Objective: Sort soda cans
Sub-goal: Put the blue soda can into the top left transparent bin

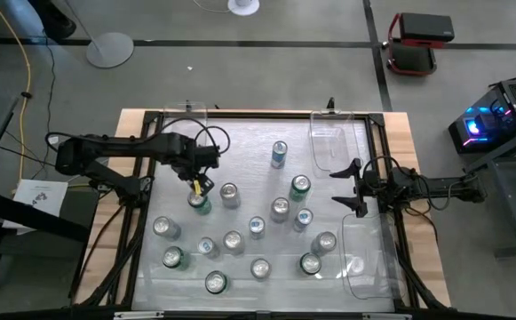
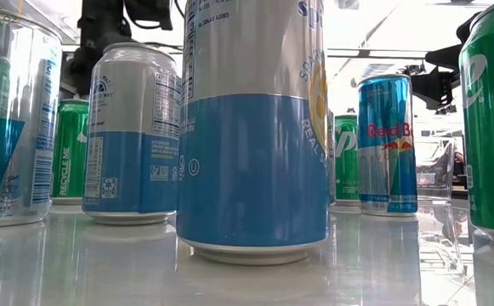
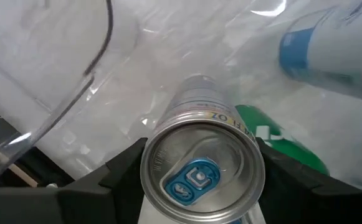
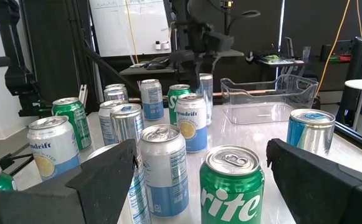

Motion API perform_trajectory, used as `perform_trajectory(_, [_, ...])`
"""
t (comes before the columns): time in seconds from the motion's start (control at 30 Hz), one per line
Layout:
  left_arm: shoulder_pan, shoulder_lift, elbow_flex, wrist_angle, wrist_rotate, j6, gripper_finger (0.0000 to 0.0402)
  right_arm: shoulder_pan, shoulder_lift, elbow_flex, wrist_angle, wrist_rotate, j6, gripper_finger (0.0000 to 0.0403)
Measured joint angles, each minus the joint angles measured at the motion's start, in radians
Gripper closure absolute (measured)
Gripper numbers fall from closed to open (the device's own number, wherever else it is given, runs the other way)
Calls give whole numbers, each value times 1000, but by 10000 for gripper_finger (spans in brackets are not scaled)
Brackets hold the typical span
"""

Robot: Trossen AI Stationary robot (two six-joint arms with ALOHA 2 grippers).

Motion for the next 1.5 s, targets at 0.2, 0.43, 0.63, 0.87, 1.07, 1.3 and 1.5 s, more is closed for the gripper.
perform_trajectory(0.2, [29, 0, 175, -100, -4, 9, 175, 0, 0, 0, 0, 0, 0, 53])
perform_trajectory(0.43, [110, -1, 446, -205, -45, 26, 175, 0, 0, 0, 0, 0, 0, 53])
perform_trajectory(0.63, [289, -3, 557, -243, -151, 82, 175, 0, 0, 0, 0, 0, 0, 53])
perform_trajectory(0.87, [496, 67, 485, -262, -145, 197, 175, 0, 0, 0, 0, 0, 0, 53])
perform_trajectory(1.07, [534, 167, 402, -227, -76, 246, 175, 0, 0, 0, 0, 0, 0, 53])
perform_trajectory(1.3, [498, 254, 320, -204, -50, 258, 175, 0, 0, 0, 0, 0, 0, 53])
perform_trajectory(1.5, [449, 255, 280, -151, -51, 221, 175, 0, 0, 0, 0, 0, 0, 53])
